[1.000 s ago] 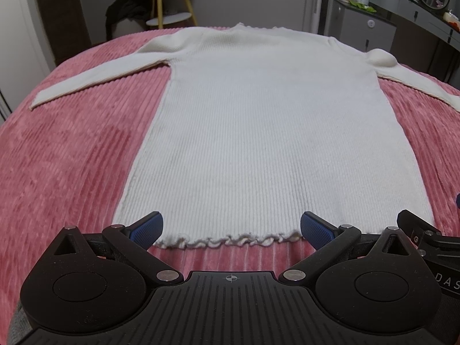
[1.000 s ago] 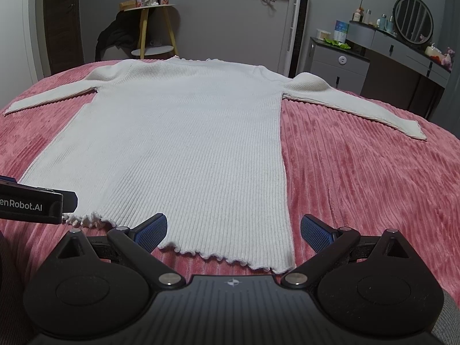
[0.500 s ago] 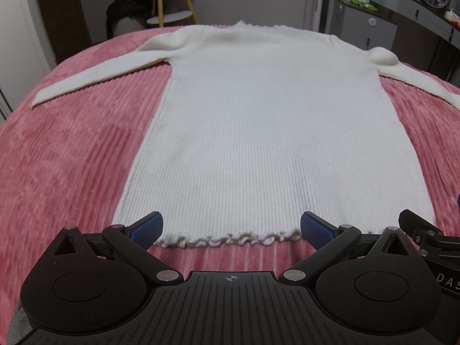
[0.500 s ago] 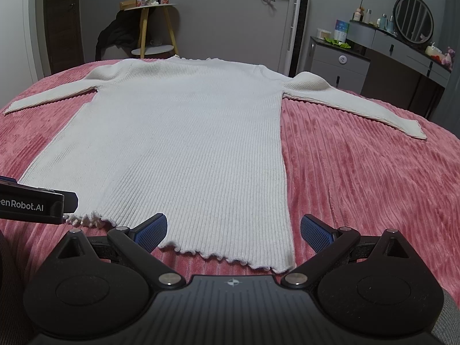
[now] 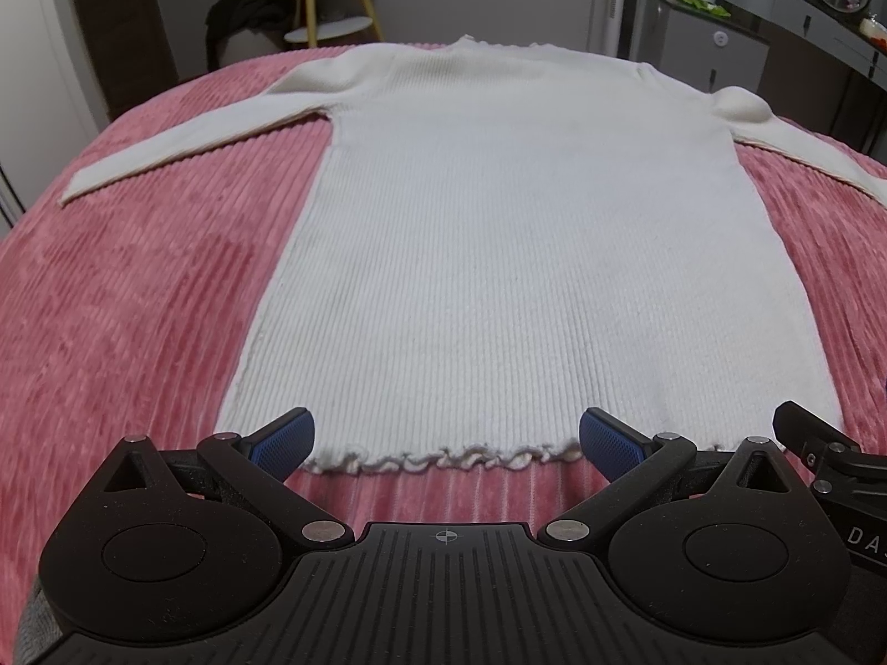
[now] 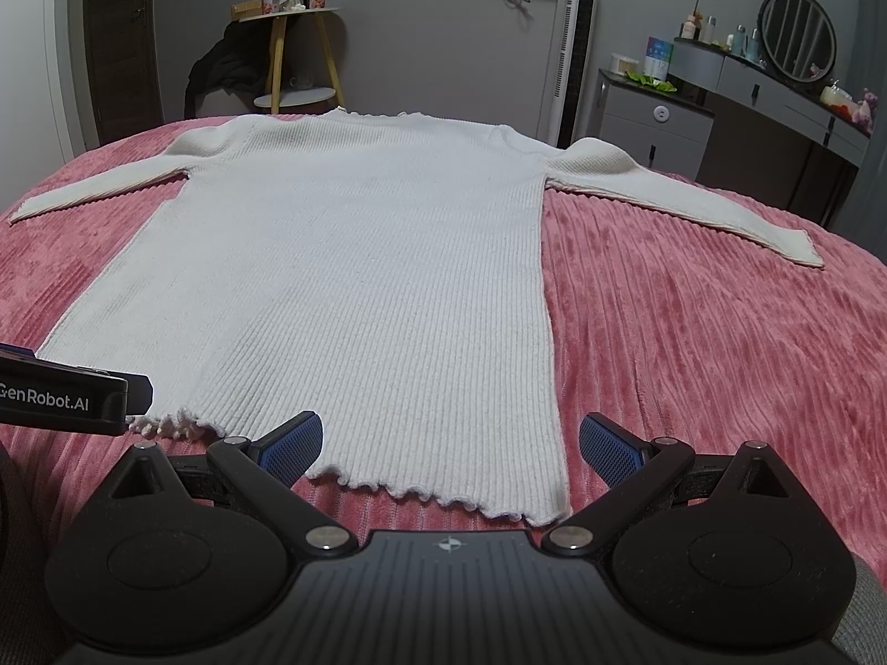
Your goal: Fold small clothes
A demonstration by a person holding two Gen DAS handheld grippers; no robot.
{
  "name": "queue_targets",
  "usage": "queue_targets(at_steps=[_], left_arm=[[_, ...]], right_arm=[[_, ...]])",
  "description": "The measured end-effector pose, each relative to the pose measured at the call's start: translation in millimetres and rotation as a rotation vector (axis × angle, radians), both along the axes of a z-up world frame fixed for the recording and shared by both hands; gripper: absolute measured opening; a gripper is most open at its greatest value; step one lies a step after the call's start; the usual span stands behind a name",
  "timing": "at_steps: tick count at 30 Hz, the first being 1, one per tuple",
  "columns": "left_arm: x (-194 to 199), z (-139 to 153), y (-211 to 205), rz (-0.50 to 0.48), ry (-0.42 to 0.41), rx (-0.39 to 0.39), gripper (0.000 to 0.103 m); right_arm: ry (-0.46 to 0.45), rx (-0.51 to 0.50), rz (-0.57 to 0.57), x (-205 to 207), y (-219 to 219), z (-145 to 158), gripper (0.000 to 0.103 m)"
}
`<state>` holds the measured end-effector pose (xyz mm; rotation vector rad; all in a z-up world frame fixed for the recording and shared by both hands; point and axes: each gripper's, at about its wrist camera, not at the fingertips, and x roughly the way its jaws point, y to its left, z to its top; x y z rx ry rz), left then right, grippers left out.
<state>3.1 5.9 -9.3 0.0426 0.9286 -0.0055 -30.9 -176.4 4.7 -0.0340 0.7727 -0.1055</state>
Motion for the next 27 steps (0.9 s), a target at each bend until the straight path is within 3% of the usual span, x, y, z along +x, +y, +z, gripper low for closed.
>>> queue_targets(at_steps=[27], left_arm=[[0.0,0.2,-0.7,0.0,0.001,0.001,0.103]], right_arm=[[-0.002,0.006,0.005,-1.5,2.7,0.8,0.099]])
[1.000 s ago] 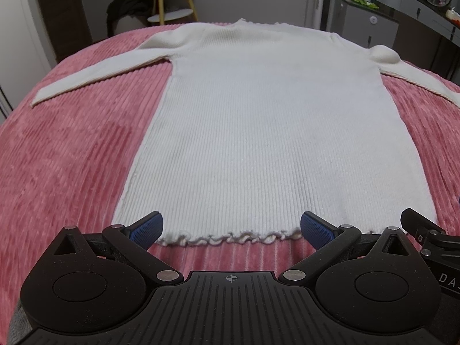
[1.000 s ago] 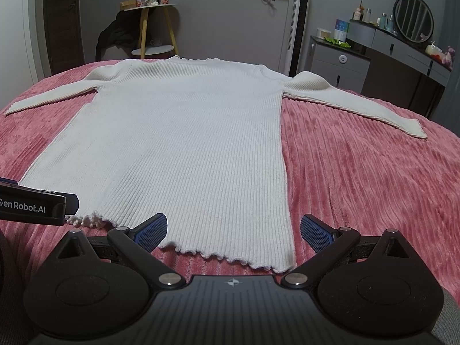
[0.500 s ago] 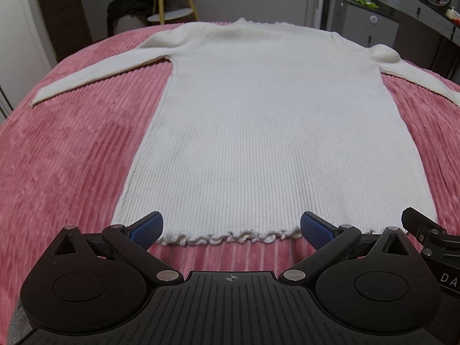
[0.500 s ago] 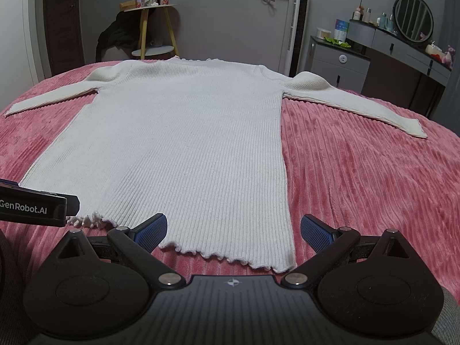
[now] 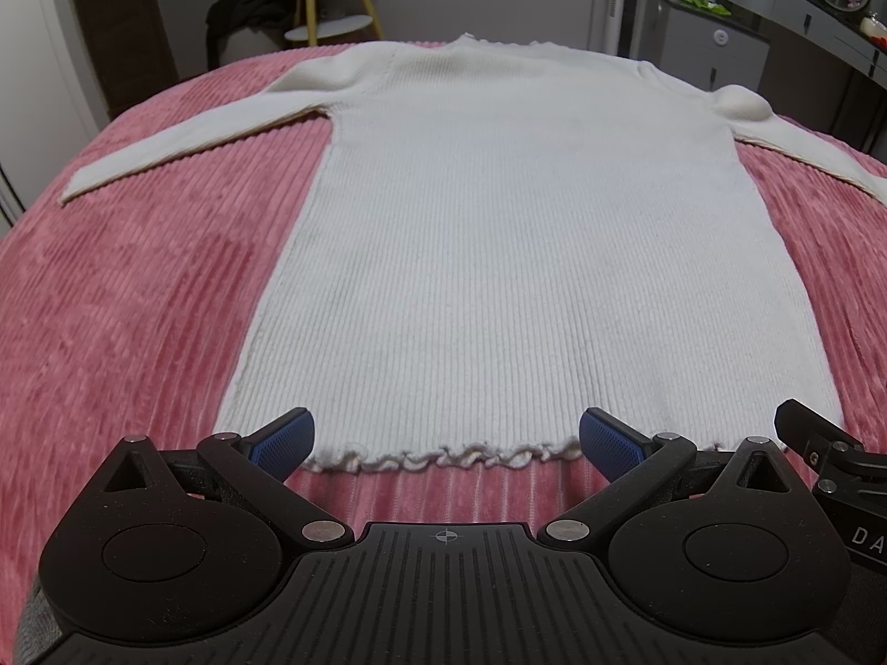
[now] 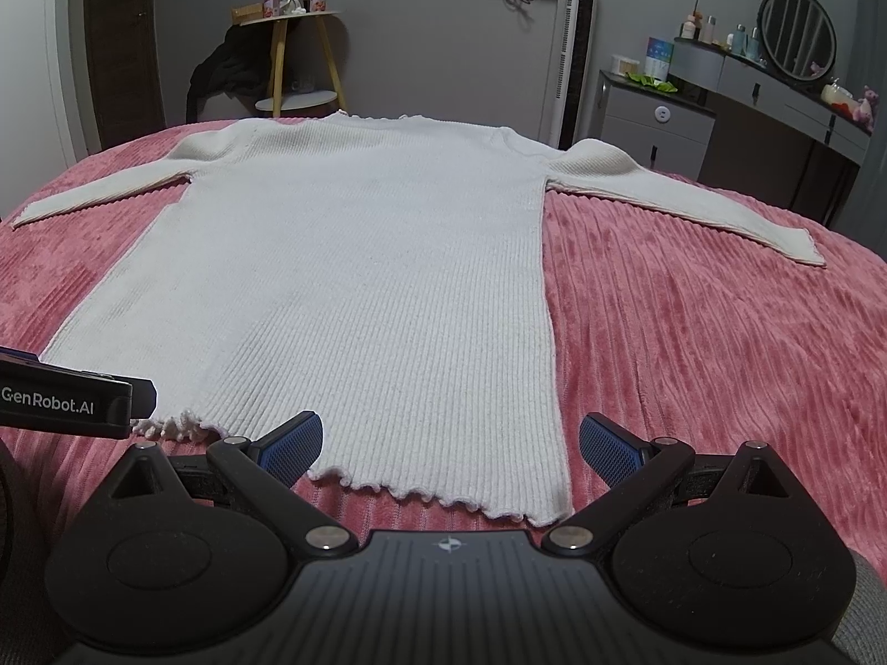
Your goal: Fold small clothes
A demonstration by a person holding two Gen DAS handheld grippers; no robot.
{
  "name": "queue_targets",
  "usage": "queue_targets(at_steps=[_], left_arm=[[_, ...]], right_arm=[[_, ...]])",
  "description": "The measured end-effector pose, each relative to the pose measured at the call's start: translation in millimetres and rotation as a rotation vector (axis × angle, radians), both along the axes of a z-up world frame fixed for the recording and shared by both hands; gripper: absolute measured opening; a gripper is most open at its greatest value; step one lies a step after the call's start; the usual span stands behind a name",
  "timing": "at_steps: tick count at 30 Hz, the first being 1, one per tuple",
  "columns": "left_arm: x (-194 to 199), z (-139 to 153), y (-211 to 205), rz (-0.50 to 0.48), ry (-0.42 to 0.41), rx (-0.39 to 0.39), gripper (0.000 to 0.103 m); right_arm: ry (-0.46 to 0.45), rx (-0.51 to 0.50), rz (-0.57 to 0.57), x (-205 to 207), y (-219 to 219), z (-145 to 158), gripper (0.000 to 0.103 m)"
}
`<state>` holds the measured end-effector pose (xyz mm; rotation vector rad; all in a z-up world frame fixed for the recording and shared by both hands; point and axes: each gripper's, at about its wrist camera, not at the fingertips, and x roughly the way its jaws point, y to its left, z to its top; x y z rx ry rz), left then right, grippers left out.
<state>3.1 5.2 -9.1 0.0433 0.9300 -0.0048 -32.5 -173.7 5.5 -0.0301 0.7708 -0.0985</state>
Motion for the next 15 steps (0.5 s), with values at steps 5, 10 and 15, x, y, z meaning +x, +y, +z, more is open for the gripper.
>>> queue_targets(at_steps=[5,10,15], left_arm=[[0.1,0.1,0.0,0.0,0.0,0.0,0.103],[-0.9,-0.4,0.2,0.0,0.001,-0.001,0.103],[-2.3,-1.2,0.3,-0.005,0.002,0.001,0.103]], right_arm=[[-0.001,0.006,0.005,0.1,0.0,0.0,0.099],[-0.007,0.021,0.009,0.9,-3.7,-0.2,0.099],[-0.003,0.042,0.001,1.2,-6.4,-0.1,0.099]])
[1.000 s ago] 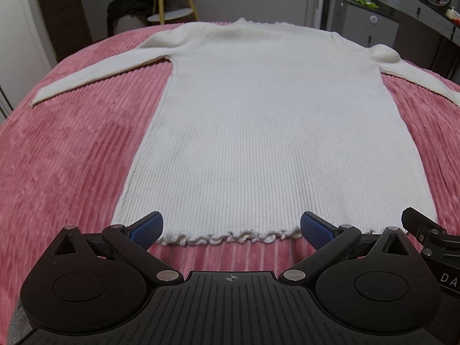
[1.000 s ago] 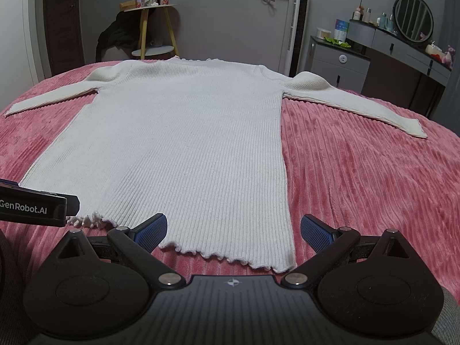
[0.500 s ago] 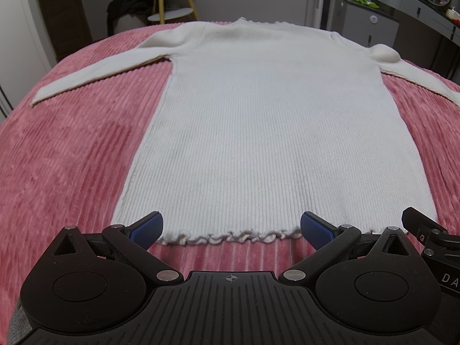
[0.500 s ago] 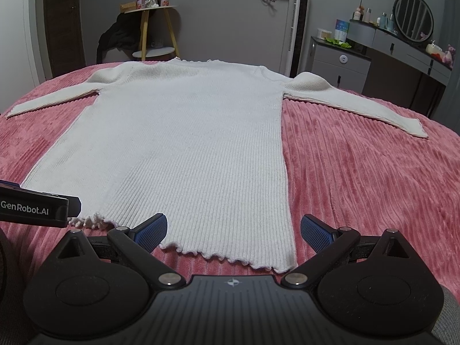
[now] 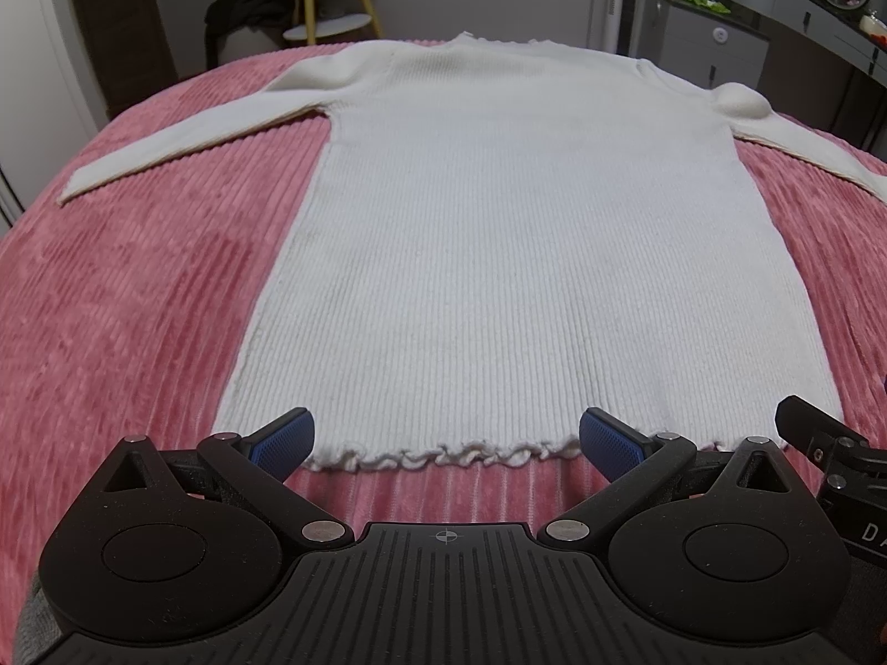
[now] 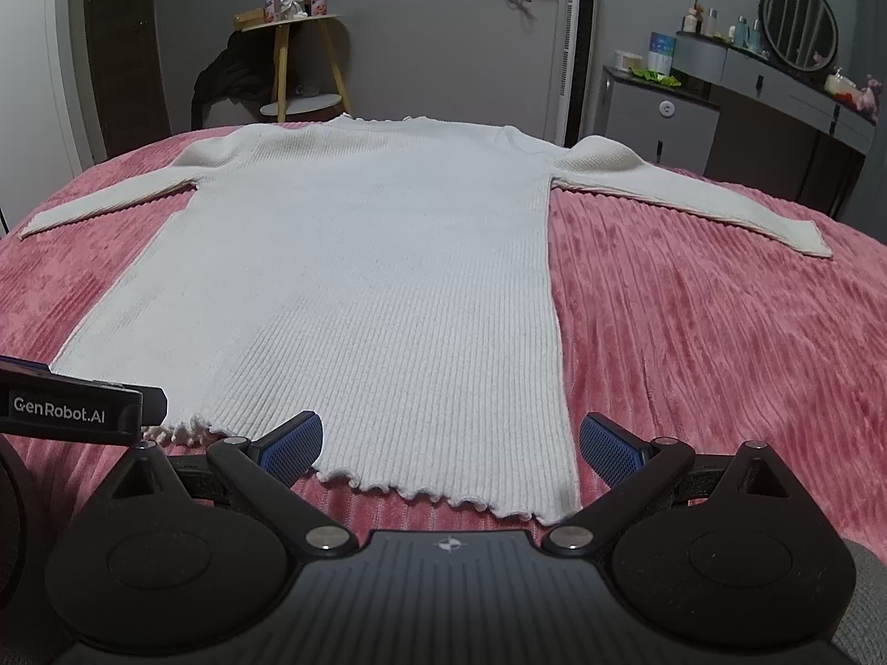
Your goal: Fold small clothes
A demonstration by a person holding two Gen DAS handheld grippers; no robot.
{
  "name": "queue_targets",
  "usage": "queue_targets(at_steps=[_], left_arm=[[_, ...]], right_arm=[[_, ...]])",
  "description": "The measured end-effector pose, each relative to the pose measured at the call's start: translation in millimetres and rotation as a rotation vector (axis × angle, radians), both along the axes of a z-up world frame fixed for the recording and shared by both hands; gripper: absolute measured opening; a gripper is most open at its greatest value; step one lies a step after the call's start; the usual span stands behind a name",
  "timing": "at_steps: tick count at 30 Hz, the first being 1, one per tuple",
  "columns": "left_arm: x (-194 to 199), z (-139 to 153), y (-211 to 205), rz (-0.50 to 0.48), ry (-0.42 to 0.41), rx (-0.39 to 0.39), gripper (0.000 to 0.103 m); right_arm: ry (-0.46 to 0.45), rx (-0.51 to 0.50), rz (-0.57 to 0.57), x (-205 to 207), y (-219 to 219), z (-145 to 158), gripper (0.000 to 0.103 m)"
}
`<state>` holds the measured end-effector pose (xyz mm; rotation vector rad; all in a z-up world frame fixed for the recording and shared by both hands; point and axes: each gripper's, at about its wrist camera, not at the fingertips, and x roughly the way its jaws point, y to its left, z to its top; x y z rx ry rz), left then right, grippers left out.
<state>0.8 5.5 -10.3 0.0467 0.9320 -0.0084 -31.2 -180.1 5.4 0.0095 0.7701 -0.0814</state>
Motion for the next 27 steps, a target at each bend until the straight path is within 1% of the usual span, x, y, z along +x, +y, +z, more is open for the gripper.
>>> queue_targets(at_steps=[9,13,16,18,21,24,26,27], left_arm=[[3.2,-0.3,-2.2,-0.002,0.011,0.0,0.103],[3.4,1.4,-2.0,0.003,0.002,-0.002,0.103],[4.4,2.0,-2.0,0.006,0.0,-0.006,0.103],[5.0,2.2,-3.2,0.005,0.0,-0.002,0.103],[4.5,4.8,-5.7,-0.006,-0.014,0.003,0.103],[5.0,10.9,-8.9,-0.023,-0.039,0.0,0.103],[8.6,14.4,-11.3,-0.032,-0.052,0.002,0.103],[11.9,15.7,-12.4,-0.034,-0.057,0.006,0.103]], right_arm=[[-0.004,0.027,0.008,-0.7,-0.5,1.4,0.099],[-0.011,0.055,0.018,-0.3,-1.8,2.6,0.099],[-0.024,0.102,0.032,-0.8,-5.4,3.8,0.099],[-0.022,0.144,0.043,0.6,-9.1,3.8,0.099],[0.025,0.235,0.083,7.8,-16.1,1.6,0.099],[0.078,0.4,0.114,19.3,-32.1,0.1,0.099],[0.09,0.493,0.069,30.2,-49.8,2.9,0.099],[0.081,0.533,0.037,36.3,-61.6,4.9,0.099]])
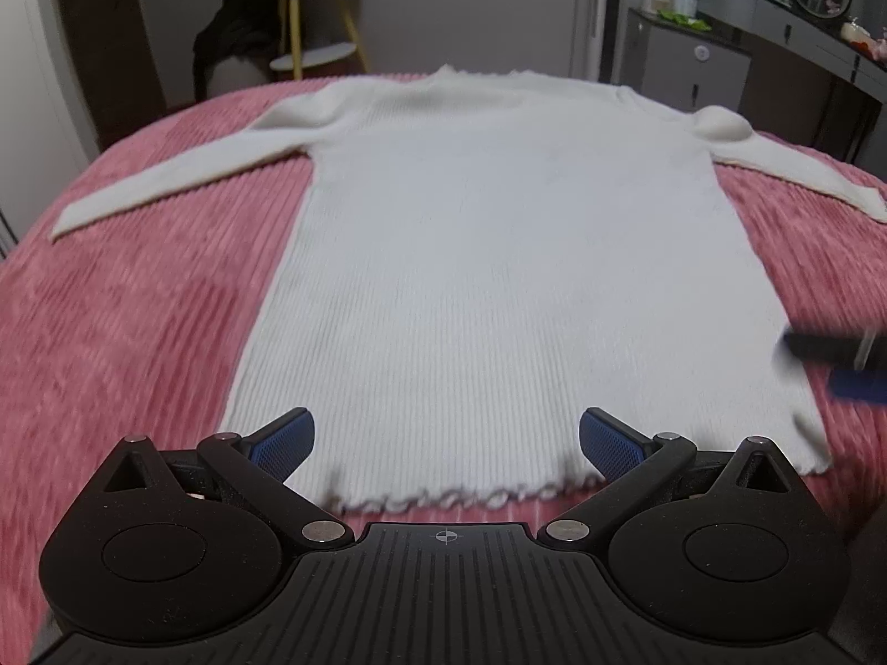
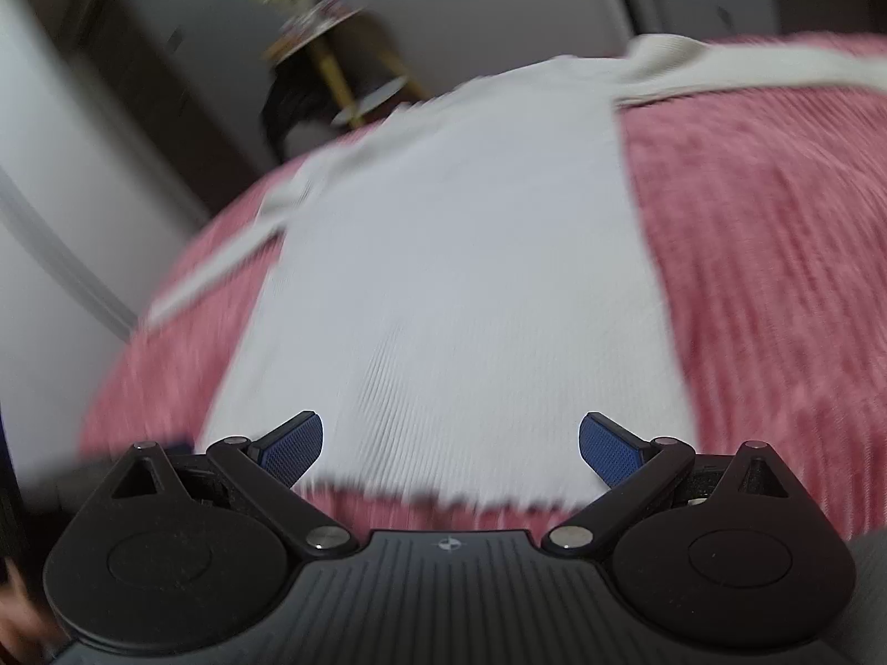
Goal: Fold small clothes
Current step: 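Grasp the cuff of a sweater sleeve with the right gripper, then lift the sleeve and carry it across the sweater body toward the left gripper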
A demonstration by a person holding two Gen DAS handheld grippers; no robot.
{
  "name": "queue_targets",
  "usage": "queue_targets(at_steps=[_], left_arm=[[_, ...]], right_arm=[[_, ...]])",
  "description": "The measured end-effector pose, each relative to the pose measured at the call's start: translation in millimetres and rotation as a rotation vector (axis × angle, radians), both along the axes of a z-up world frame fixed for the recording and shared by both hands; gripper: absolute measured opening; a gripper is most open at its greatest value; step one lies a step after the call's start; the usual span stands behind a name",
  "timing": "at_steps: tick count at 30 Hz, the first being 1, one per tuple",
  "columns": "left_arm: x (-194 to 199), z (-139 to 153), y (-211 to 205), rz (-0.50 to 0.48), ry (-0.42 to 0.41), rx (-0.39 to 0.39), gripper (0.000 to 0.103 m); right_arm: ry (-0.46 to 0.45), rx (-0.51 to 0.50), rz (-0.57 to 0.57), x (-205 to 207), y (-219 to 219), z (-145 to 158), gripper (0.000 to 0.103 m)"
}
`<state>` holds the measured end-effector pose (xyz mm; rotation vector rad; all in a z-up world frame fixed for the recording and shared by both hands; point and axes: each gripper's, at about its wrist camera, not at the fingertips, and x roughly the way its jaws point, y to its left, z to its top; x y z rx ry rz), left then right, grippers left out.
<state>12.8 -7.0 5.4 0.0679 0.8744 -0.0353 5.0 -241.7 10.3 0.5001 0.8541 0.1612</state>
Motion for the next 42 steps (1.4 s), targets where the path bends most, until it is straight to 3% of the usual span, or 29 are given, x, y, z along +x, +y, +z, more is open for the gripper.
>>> queue_targets(at_steps=[8,10,12,14,18,21,24,28,30,32,34,38,42], left_arm=[[52.5,-0.9,-6.6,0.061,-0.039,0.013,0.103],[68.7,-6.1,-8.5,0.072,-0.029,-0.019,0.103],[83.5,-13.4,-11.2,0.089,-0.025,-0.042,0.103],[94.4,-20.2,-13.2,0.111,-0.026,-0.06,0.103],[105.3,-29.8,-12.9,0.143,-0.05,-0.084,0.103],[107.6,-33.4,-14.1,0.149,-0.079,-0.058,0.103],[109.9,-36.9,-15.1,0.15,-0.084,-0.035,0.103],[114.2,-43.9,-10.8,0.17,-0.044,-0.06,0.103],[115.1,-46.3,-8.6,0.175,-0.035,-0.055,0.103],[113.7,-45.3,-7.7,0.171,-0.043,-0.042,0.103],[112.2,-42.7,-5.4,0.177,-0.055,-0.045,0.103],[111.5,-38.4,0.9,0.197,-0.069,-0.083,0.103],[108.5,-34.6,3.6,0.209,-0.09,-0.065,0.103]], right_arm=[[-0.135,0.237,-0.414,54.5,-170.0,3.1,0.098],[-0.139,0.246,-0.531,68.1,-217.3,-6.4,0.088],[-0.126,0.285,-0.65,80.8,-263.6,-17.0,0.062],[-0.095,0.323,-0.753,92.6,-305.8,-31.0,0.044],[-0.063,0.303,-0.908,112.9,-366.1,-52.6,0.041],[-0.066,0.274,-0.973,126.8,-391.7,-64.3,0.038],[-0.075,0.25,-0.997,140.6,-410.6,-74.4,0.033],[-0.062,0.248,-0.991,156.6,-427.4,-84.4,0.025],[-0.056,0.222,-0.994,161.2,-425.3,-86.4,0.013],[-0.041,0.183,-0.983,164.8,-425.0,-78.7,0.006],[-0.053,0.122,-0.973,168.1,-415.6,-63.6,0.006],[-0.174,-0.132,-0.79,190.9,-367.5,-14.6,0.006],[-0.326,-0.3,-0.505,212.3,-278.1,31.4,0.006]])
